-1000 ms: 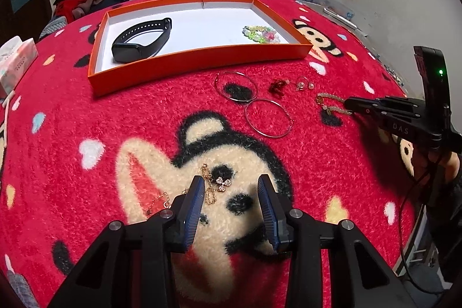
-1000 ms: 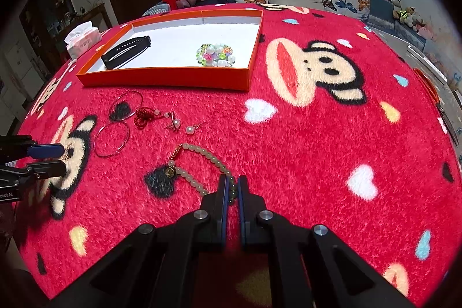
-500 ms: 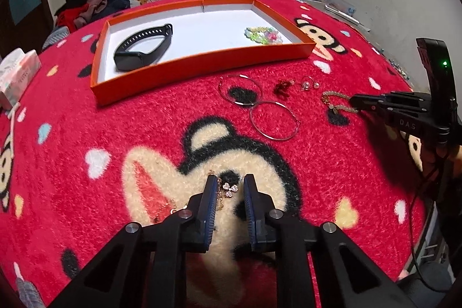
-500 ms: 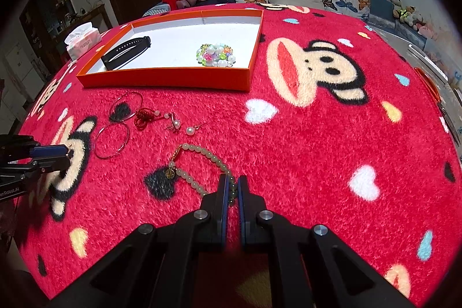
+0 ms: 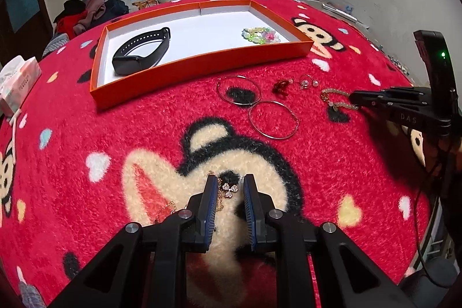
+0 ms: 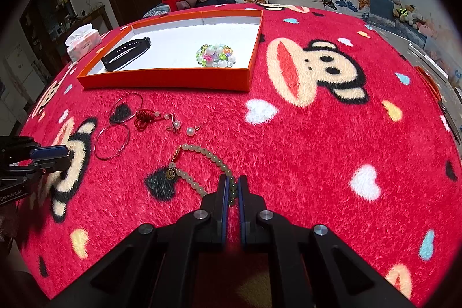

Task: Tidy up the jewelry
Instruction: 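Lift the jade necklace with the right gripper while the left gripper grasps the gold chain necklace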

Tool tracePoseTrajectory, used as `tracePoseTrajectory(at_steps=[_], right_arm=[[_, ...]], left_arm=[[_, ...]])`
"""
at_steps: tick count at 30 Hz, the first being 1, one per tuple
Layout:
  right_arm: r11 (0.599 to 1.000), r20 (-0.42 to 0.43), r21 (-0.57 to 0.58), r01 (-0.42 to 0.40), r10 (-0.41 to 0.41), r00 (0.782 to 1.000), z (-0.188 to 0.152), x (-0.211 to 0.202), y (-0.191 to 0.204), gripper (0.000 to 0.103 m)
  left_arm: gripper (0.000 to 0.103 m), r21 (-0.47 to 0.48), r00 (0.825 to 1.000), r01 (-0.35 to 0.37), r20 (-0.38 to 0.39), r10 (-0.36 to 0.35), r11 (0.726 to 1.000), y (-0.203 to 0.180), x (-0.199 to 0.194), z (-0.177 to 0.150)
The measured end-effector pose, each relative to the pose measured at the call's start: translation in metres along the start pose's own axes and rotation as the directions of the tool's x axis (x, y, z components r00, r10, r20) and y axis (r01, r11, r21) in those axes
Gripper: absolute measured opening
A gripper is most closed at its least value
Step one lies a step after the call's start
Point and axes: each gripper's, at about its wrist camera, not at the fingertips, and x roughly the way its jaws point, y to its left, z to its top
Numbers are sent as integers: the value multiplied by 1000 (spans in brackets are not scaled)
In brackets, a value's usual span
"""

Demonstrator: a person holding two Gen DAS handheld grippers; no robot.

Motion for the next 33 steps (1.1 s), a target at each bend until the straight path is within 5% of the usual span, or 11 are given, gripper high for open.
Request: tracePoseTrajectory(at_steps=[9,21,33], right_arm=[[1000,15,-3,-1,1,1000,0,-4,2,8],[997,109,-64,-46,53,993,18,-37,23,8],[989,223,-120,-85,110,969,61,-73,37,8]], left_arm=[[11,72,997,-79,18,78,994,-12,1,-5],[11,-35,992,-12,122,16,999,15,-52,11],[11,-44,960,-39,276,50,998,37,-123,60]])
